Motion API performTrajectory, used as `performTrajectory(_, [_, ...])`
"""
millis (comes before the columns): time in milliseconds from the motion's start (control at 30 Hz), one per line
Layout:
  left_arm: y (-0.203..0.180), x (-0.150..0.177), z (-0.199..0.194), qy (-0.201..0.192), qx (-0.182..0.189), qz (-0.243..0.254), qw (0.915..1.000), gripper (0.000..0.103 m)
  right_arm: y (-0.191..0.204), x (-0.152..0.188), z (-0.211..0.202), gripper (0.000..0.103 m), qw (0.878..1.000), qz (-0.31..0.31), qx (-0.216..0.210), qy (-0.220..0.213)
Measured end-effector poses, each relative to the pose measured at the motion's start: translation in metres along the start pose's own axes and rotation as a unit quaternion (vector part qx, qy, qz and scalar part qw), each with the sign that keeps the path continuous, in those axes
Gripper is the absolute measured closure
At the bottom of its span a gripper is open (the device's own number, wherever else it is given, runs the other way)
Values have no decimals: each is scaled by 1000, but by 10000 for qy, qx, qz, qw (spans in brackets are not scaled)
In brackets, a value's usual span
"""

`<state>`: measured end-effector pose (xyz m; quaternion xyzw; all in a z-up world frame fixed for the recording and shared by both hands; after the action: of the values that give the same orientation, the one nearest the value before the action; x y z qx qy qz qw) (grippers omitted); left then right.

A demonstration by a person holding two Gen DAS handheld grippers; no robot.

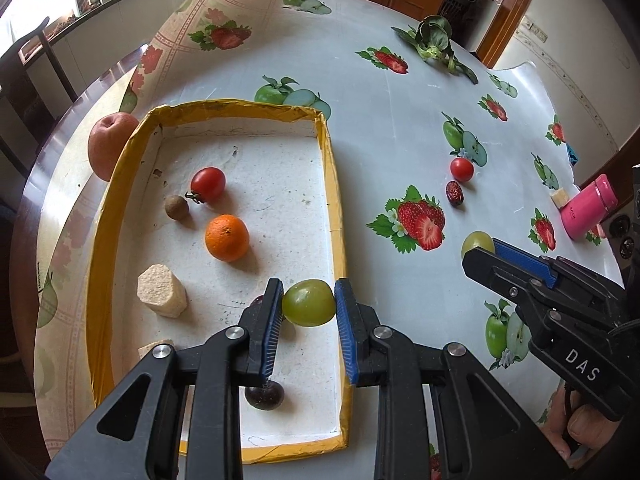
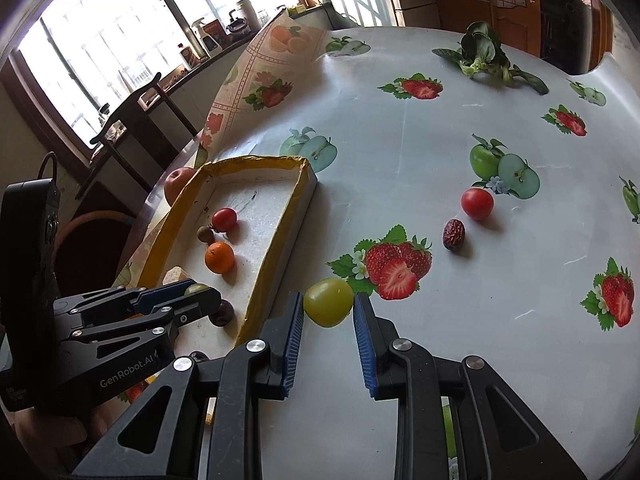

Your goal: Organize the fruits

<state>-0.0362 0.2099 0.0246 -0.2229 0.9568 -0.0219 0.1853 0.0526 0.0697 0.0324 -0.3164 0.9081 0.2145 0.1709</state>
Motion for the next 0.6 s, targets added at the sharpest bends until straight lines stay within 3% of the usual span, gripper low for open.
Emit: performTrajectory(600, [40, 5, 2, 48, -65, -362, 9993, 79, 38, -9, 21, 77, 9994, -282, -153, 131])
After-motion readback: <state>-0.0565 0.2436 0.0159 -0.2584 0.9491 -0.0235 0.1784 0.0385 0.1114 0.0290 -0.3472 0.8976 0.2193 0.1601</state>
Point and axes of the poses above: each gripper's, at about its wrist camera, not at the fingertips, and z roughly the way its jaws point, y to its left, x to its underside, the point moved 2 cm from there along z, roughly the way its jaws point, and after that the axes turned 4 degrees about y, right-handed, at the moved point
